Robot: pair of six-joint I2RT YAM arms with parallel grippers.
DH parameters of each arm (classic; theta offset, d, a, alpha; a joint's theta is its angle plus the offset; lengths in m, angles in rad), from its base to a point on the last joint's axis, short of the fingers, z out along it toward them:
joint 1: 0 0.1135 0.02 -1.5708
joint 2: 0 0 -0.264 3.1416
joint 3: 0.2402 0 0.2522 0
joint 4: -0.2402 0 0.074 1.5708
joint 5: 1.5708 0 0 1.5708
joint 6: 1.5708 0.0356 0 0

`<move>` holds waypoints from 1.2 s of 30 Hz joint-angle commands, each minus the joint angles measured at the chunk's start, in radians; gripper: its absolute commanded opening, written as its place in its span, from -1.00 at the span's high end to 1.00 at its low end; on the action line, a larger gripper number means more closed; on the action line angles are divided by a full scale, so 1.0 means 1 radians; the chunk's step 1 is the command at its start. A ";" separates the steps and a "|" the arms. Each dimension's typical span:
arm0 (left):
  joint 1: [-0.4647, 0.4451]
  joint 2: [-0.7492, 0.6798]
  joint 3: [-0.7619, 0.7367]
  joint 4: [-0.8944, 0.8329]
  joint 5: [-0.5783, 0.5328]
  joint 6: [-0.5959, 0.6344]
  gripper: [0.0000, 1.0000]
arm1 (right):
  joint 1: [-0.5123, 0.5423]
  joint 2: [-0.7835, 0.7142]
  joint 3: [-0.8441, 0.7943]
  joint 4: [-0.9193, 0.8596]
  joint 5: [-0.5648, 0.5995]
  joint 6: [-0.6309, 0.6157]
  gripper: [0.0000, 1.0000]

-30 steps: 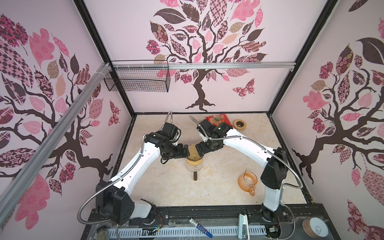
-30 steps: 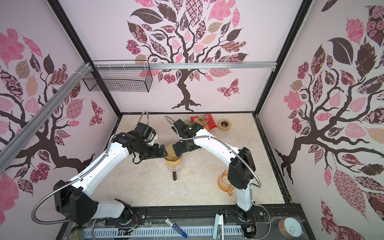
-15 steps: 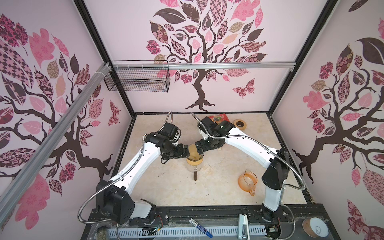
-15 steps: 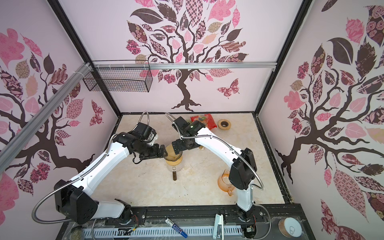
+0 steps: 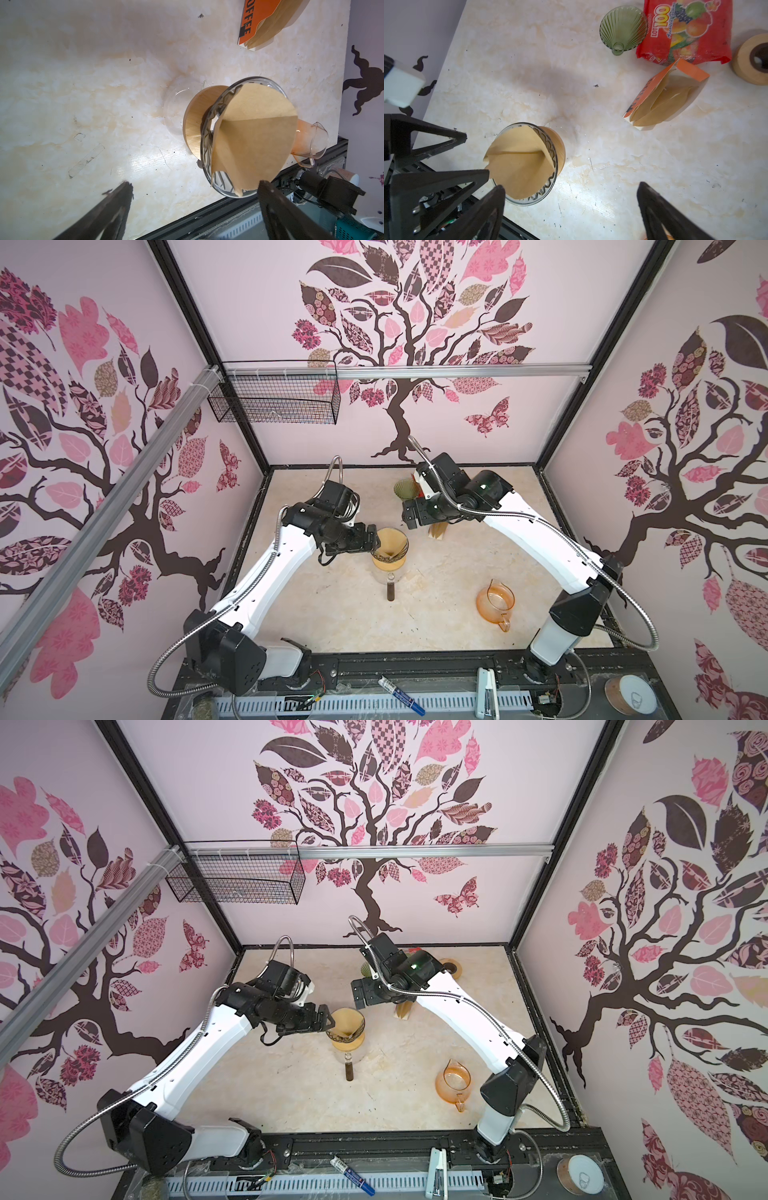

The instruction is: Place the coffee filter in the dripper

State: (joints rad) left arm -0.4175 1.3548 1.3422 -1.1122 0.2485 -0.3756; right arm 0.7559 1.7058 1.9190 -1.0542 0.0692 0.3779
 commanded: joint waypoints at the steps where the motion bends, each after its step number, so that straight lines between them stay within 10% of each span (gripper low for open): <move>1: 0.005 -0.028 0.079 -0.024 0.005 0.032 -0.94 | -0.007 -0.069 0.052 -0.035 0.074 0.021 -1.00; 17: 0.007 -0.039 0.153 0.023 0.113 -0.057 -0.94 | -0.056 -0.238 -0.124 -0.045 0.225 0.155 -1.00; 28: 0.005 -0.002 0.137 0.040 0.155 -0.076 -0.94 | -0.462 -0.596 -0.626 0.053 0.019 0.363 -1.00; 36: 0.003 -0.016 0.131 0.044 0.159 -0.083 -0.94 | -0.479 -0.691 -0.830 0.104 -0.017 0.395 -1.00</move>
State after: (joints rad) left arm -0.4141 1.3506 1.4437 -1.0863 0.3946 -0.4511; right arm 0.2737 1.0176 1.1267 -0.9878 0.0891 0.7441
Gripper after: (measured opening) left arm 0.972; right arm 0.998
